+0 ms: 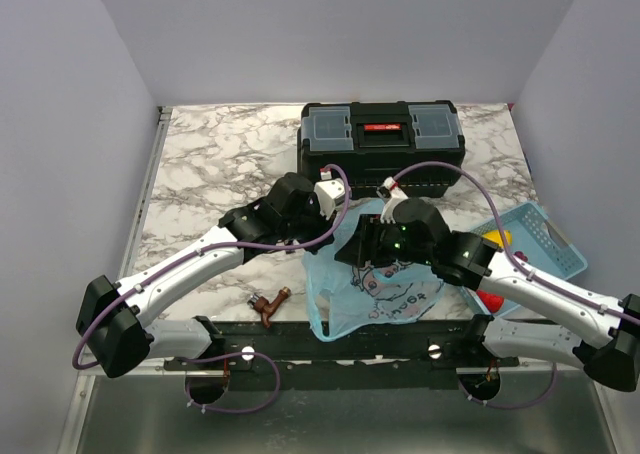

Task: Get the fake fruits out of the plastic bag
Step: Take out the fake fruit from the plastic bag.

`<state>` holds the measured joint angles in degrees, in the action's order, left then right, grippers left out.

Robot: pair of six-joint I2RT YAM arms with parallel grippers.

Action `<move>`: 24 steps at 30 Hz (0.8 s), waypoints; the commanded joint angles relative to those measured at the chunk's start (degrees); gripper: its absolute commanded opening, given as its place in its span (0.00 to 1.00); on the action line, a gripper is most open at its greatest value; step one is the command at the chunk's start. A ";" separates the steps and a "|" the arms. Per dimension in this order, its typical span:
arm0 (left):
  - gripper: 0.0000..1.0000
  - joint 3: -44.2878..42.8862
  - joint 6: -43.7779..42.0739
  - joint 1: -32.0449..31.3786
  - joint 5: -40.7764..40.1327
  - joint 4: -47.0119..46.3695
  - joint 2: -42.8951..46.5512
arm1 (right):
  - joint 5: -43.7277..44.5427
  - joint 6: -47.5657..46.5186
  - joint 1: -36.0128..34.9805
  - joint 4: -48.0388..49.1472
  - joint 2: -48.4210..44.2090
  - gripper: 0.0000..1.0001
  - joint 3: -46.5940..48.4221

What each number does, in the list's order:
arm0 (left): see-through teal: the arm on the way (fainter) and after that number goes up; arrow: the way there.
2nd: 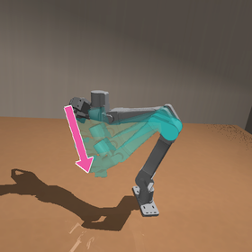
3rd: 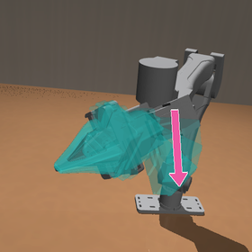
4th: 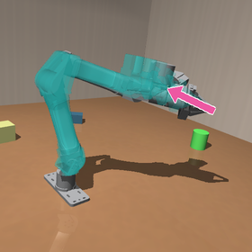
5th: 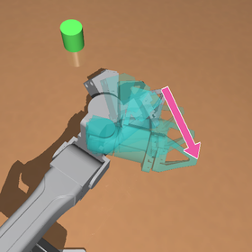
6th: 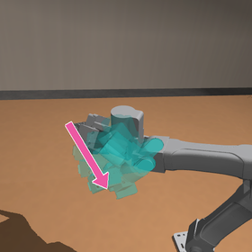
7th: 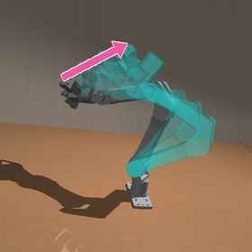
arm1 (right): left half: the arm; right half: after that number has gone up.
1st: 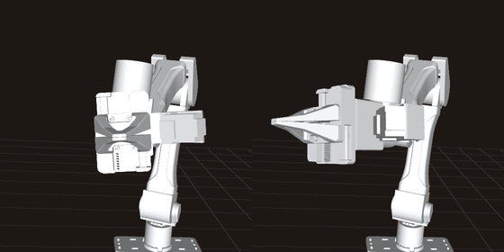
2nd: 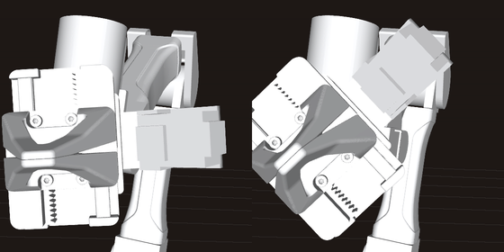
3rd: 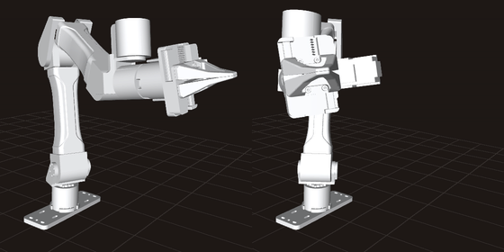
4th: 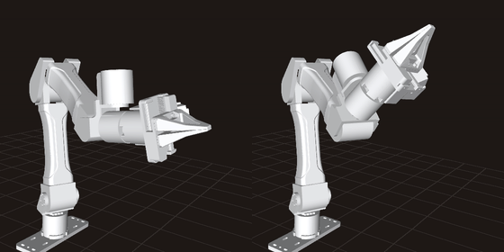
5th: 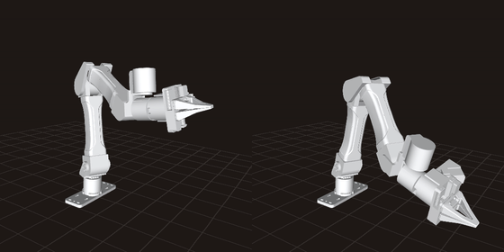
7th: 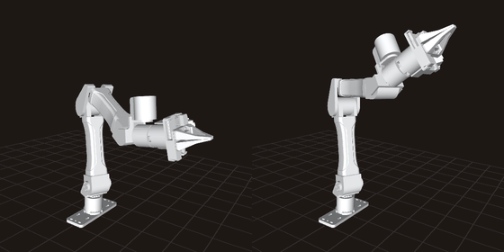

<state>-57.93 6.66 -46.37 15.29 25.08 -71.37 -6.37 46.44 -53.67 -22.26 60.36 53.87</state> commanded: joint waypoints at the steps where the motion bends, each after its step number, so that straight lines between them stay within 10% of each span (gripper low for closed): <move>1: 0.00 -0.28 0.20 -0.16 -3.59 1.26 0.31 | 15.76 0.64 -0.60 1.37 -2.65 0.59 -6.96; 24: 0.00 -0.25 1.69 -0.63 4.10 -0.19 -2.19 | 48.28 0.22 -0.48 24.08 15.63 0.68 -17.21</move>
<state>-57.93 7.66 -46.39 16.69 25.78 -72.82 33.58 46.46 -54.02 -5.50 73.49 38.28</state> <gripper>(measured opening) 0.003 0.660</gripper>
